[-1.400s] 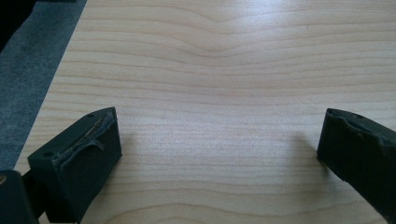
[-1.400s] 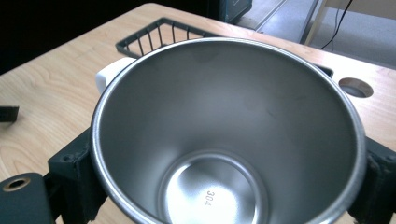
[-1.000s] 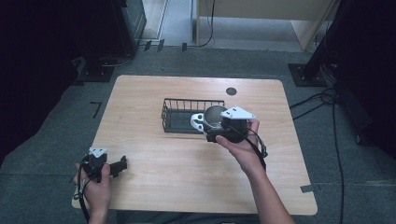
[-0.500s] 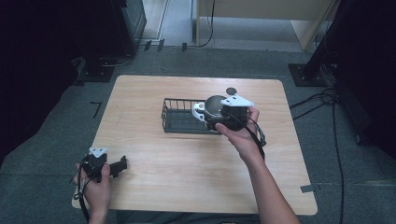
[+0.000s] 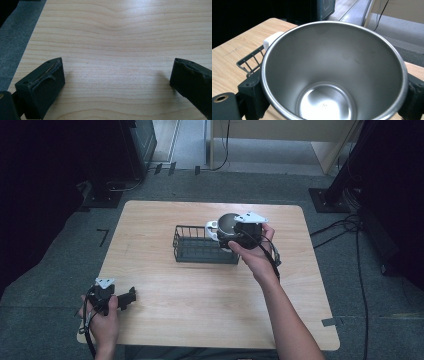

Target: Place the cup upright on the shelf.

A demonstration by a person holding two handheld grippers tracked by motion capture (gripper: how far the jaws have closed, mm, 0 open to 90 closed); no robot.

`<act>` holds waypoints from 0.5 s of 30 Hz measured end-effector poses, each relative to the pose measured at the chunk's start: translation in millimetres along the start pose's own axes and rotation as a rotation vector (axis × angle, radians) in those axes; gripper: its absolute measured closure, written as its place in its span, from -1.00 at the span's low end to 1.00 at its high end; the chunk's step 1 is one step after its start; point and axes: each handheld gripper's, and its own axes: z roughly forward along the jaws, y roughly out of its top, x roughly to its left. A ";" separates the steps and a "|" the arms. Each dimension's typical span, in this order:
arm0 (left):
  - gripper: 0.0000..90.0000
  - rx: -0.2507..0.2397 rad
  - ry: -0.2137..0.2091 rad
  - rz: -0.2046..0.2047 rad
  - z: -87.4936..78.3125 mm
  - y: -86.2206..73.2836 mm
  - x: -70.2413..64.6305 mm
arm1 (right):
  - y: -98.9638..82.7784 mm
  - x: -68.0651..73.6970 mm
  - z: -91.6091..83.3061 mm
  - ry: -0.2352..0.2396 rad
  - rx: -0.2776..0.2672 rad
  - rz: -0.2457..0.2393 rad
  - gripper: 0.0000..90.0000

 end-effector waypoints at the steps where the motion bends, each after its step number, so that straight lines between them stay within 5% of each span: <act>1: -1.00 0.000 0.000 0.000 0.0 0.0 0.0 | 0.0 0.0 0.0 0.000 0.000 0.000 -0.85; 15: -1.00 0.000 0.000 0.000 0.0 0.0 0.0 | 4.4 2.2 34.9 -0.006 0.019 -0.035 -0.85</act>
